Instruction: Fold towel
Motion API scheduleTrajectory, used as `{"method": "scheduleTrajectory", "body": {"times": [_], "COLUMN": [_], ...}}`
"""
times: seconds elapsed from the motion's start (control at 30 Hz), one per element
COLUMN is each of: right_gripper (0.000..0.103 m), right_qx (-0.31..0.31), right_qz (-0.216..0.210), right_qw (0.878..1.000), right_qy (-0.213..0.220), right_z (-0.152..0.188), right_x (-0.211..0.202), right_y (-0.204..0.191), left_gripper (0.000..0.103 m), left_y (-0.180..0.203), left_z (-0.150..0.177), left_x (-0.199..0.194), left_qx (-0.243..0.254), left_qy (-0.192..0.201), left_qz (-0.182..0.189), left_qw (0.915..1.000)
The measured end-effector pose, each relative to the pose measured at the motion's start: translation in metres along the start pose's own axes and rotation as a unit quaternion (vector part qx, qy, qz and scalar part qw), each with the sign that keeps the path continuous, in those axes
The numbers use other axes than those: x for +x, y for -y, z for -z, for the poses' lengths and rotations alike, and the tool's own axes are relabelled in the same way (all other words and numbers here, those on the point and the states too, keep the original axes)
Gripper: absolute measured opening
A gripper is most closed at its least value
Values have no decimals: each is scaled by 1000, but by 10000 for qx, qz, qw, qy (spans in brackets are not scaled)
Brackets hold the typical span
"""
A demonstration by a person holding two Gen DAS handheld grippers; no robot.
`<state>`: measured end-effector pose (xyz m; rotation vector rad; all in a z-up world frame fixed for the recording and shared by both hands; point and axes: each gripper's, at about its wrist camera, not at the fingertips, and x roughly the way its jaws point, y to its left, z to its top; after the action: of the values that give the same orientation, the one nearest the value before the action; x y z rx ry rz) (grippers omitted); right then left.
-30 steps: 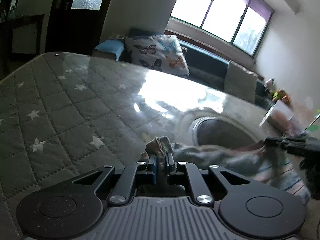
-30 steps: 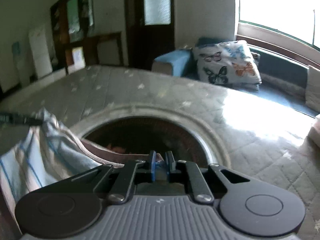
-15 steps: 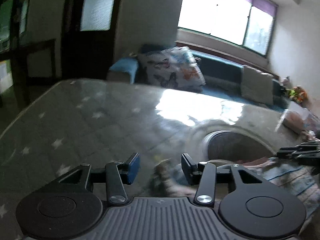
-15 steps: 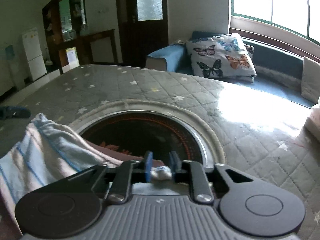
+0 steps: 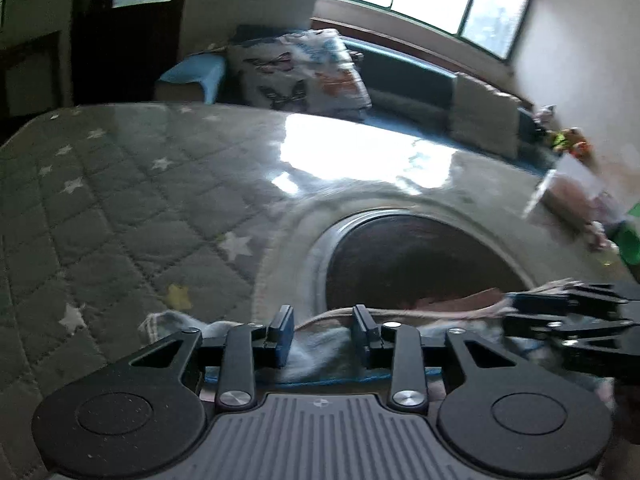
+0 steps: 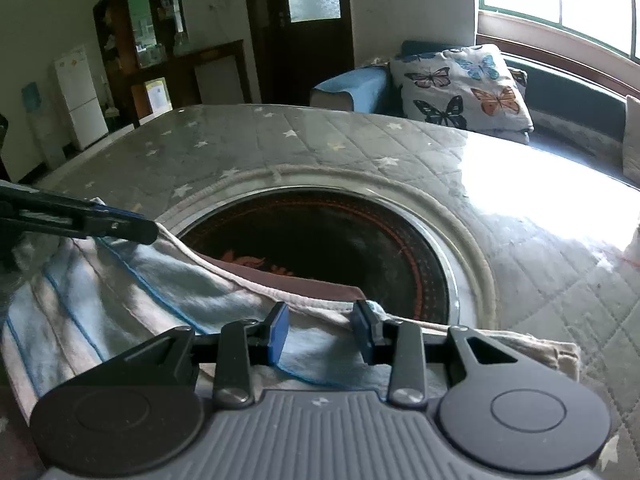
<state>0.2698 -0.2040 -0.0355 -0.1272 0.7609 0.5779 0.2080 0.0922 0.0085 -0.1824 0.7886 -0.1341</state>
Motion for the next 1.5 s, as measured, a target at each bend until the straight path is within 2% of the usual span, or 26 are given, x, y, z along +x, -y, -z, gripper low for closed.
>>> {"method": "scheduleTrajectory", "body": {"times": [0.13, 0.17, 0.23, 0.3, 0.37, 0.43, 0.5, 0.73, 0.8, 0.83, 0.93, 1.07, 1.17, 1.27, 1.43, 1.5], "right_gripper": [39, 45, 48, 57, 62, 62, 73, 77, 85, 85, 85, 85, 85, 85, 83, 79], "right_qx": [-25, -61, -151, -229, -354, -480, -551, -1048, -1090, -1111, -1107, -777, -429, -85, 477, 636], "right_qz": [84, 101, 111, 12, -57, -129, -202, -255, -242, -248, -230, -79, 153, 476, 1043, 1174], "right_qw": [9999, 9999, 9998, 9997, 9993, 9987, 9983, 9942, 9937, 9935, 9936, 9969, 9986, 9979, 9921, 9897], "right_qy": [56, 72, 105, 104, 88, 57, 17, -31, -26, -24, -29, 89, 276, 430, 515, 514], "right_z": [1, 0, 2, 2, 6, 13, 20, 57, 68, 73, 88, 96, 100, 105, 115, 118], "right_x": [-8, -11, -21, -28, -35, -40, -45, -65, -72, -75, -86, -106, -125, -141, -157, -158], "right_y": [-3, -5, -11, -18, -29, -41, -53, -95, -102, -104, -106, -92, -75, -51, -9, 4], "left_gripper": [36, 39, 45, 49, 53, 55, 58, 65, 65, 65, 61, 30, 12, 8, 7, 7], "left_y": [3, 4, 6, 9, 12, 14, 15, 16, 15, 14, 9, 1, 2, -1, -3, -5], "left_z": [5, 8, 10, 13, 20, 31, 44, 97, 110, 115, 127, 133, 136, 137, 141, 141], "left_x": [-7, -10, -22, -35, -48, -61, -75, -108, -114, -115, -118, -121, -126, -132, -151, -154], "left_qx": [39, 61, 109, 188, 255, 321, 374, 464, 496, 478, 312, -6, -53, -203, -375, -475], "left_qy": [145, 191, 290, 388, 446, 511, 570, 550, 567, 546, 493, 494, 579, 649, 820, 810], "left_qz": [-57, -77, -108, -124, -176, -267, -421, -890, -1035, -1072, -1061, -880, -898, -799, -611, -522], "left_qw": [9999, 9998, 9995, 9990, 9985, 9978, 9968, 9934, 9918, 9916, 9926, 9949, 9943, 9945, 9941, 9942]}}
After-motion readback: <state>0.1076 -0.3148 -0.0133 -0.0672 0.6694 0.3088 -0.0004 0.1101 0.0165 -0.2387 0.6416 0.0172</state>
